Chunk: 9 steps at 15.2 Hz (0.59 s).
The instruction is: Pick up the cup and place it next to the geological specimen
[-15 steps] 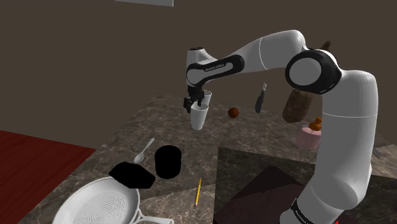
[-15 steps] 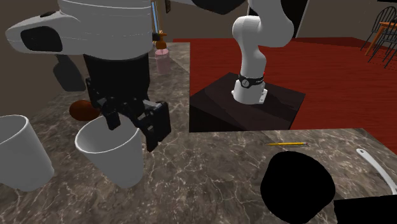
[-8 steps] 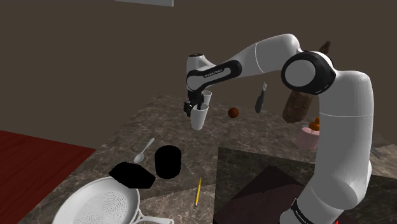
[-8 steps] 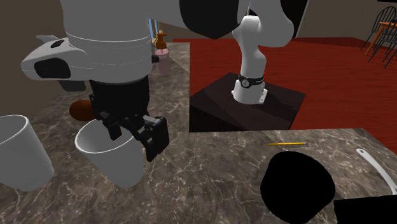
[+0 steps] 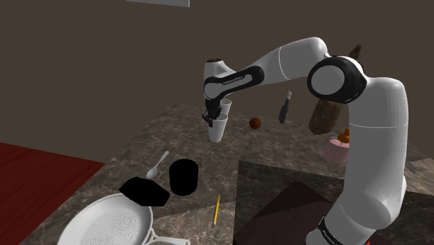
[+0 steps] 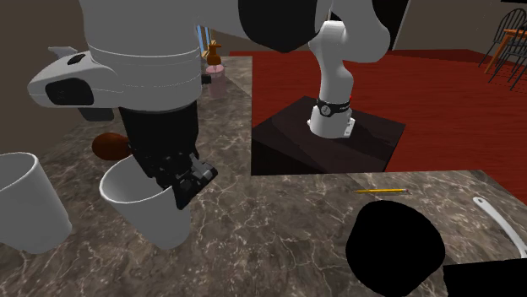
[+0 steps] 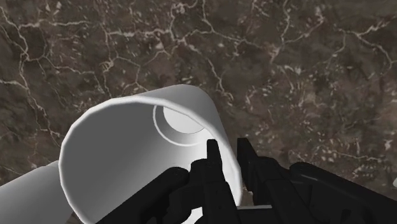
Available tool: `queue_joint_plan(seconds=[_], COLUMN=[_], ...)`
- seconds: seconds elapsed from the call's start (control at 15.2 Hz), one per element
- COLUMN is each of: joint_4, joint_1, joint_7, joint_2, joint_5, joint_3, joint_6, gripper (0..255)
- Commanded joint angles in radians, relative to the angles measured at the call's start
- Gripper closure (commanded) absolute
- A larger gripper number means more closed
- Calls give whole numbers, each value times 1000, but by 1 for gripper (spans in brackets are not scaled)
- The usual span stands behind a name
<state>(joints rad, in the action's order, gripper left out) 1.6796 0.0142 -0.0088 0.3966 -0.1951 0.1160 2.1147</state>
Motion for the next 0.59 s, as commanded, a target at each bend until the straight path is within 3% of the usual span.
queue_joint_plan(seconds=[0.0, 0.53], joint_4=[0, -13], joint_1=[0, 0], joint_7=[0, -4], joint_2=[0, -10], joint_5=[0, 3], joint_3=[0, 1], joint_6=[0, -22], gripper=[255, 255])
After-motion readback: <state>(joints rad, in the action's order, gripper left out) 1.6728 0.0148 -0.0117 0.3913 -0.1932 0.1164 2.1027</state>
